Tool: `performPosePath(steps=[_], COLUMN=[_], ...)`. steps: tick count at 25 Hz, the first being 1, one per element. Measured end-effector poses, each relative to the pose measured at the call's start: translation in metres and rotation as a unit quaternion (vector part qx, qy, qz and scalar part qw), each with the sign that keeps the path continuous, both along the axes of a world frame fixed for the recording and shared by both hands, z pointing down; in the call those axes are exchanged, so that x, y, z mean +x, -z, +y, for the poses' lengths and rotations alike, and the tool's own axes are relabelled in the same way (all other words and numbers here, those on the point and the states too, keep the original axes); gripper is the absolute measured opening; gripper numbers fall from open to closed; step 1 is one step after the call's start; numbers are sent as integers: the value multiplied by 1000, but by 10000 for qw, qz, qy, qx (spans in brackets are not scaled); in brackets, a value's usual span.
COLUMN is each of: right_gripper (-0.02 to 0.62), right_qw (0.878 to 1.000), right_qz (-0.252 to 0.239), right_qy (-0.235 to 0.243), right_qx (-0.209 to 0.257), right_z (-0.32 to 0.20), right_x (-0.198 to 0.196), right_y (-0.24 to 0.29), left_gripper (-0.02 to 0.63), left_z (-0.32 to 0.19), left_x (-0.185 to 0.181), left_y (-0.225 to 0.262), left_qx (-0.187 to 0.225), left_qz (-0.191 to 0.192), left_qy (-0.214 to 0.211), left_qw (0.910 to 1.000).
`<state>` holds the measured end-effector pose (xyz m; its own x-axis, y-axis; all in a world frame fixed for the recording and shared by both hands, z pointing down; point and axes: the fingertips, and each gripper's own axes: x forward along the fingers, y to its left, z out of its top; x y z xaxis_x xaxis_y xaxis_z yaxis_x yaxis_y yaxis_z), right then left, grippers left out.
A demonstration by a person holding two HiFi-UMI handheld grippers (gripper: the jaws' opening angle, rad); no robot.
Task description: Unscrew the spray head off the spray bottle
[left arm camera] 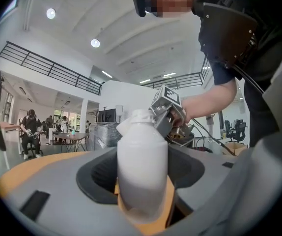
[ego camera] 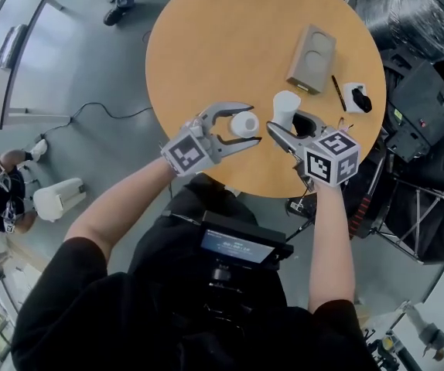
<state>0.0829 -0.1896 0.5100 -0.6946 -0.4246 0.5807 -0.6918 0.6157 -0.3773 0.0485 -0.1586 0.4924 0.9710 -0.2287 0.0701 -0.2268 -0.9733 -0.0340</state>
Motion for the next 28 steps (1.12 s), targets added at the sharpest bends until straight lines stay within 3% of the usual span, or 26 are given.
performPosePath(steps=[16,28], right_gripper=[233,233], right_qw=[9926,9885], right_qz=[261,477], right_qy=[-562,-556], right_qx=[-1040,-1321], right_z=[-35,-36], right_x=[-1,3], right_y=[-169,-241], left_gripper=[308,308], left_z=[-49,-60], left_x=[0,9], left_y=[-117,-192], left_qx=[-413,-578], left_qz=[115,17], left_qy=[155,253], left_qw=[9990,9980])
